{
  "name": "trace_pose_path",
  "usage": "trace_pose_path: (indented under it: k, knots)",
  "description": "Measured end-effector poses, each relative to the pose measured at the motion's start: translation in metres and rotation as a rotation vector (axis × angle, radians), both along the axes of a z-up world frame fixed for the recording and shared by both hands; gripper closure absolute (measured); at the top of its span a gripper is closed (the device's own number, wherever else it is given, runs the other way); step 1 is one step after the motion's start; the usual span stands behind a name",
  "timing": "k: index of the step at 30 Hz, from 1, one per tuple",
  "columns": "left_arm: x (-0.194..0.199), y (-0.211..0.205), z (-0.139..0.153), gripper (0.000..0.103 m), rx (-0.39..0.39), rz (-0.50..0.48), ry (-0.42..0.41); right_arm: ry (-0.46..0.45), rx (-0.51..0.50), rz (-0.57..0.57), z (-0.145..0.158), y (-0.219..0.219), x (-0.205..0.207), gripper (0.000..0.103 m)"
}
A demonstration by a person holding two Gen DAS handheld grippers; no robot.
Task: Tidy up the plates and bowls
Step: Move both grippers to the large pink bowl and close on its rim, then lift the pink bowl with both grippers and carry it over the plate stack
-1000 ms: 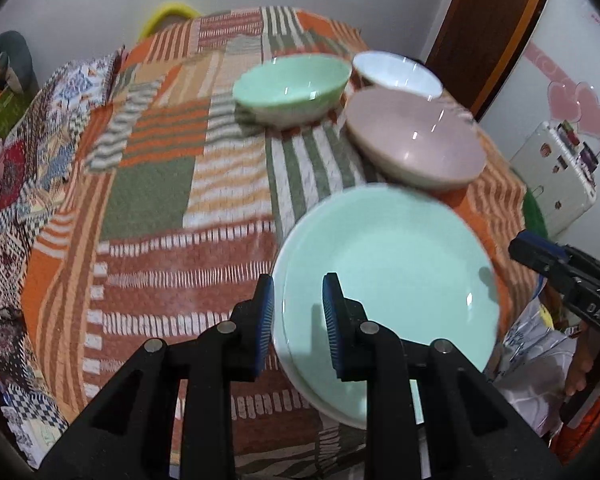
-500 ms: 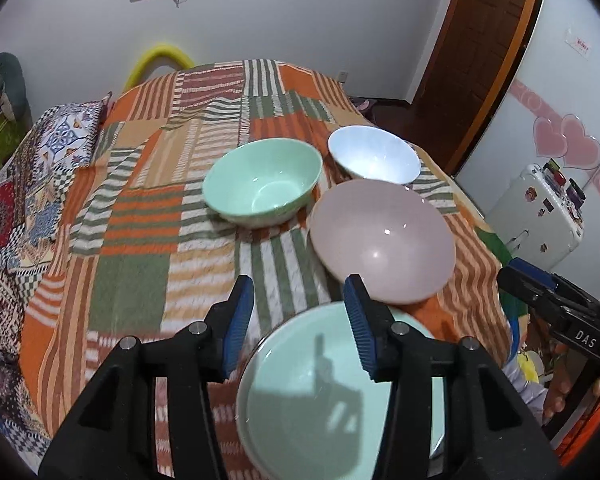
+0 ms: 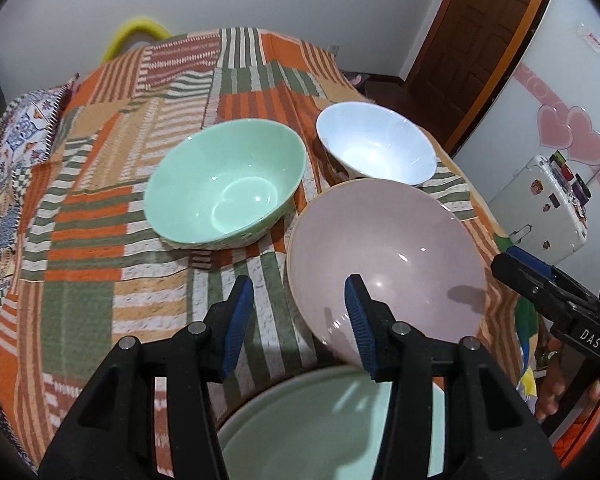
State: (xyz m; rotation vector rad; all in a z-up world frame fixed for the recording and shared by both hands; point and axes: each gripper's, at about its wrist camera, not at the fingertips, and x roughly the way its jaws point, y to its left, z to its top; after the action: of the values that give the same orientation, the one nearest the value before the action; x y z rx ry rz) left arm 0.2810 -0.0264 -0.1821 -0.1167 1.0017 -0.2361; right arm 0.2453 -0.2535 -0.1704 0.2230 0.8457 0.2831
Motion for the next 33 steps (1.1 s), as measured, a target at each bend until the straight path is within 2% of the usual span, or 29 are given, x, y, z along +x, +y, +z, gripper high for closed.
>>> trace_pose_path:
  k: [3, 5, 10, 14, 16, 19, 22, 26, 33]
  knots:
    - [0.010, -0.001, -0.010, 0.056, -0.001, 0.002, 0.011, 0.015, -0.009, -0.003, -0.006, 0.000, 0.007, 0.030]
    - [0.015, -0.002, -0.015, 0.057, -0.009, -0.005, 0.016, 0.032, -0.010, 0.003, -0.011, 0.000, 0.010, 0.042]
    - [0.023, -0.004, -0.024, 0.073, -0.029, -0.019, 0.034, 0.085, 0.016, 0.032, -0.023, 0.002, 0.015, 0.059]
    - [0.028, -0.007, -0.035, 0.086, -0.032, -0.027, 0.066, 0.106, 0.038, 0.054, -0.027, 0.004, 0.017, 0.063]
    - [0.031, -0.009, -0.040, 0.088, -0.031, -0.028, 0.078, 0.116, 0.043, 0.075, -0.026, 0.006, 0.016, 0.065]
    - [0.030, -0.010, -0.040, 0.088, -0.028, -0.028, 0.070, 0.121, 0.043, 0.110, -0.025, 0.014, 0.013, 0.074]
    - [0.027, -0.012, -0.036, 0.088, -0.019, -0.027, 0.065, 0.114, 0.002, 0.101, -0.021, 0.020, 0.011, 0.074]
    - [0.019, -0.014, -0.030, 0.088, -0.025, -0.041, 0.061, 0.117, 0.029, 0.081, -0.017, 0.014, 0.008, 0.074]
    - [-0.003, -0.021, -0.006, 0.088, -0.028, -0.058, 0.010, 0.052, 0.031, 0.057, 0.008, 0.010, -0.003, 0.074]
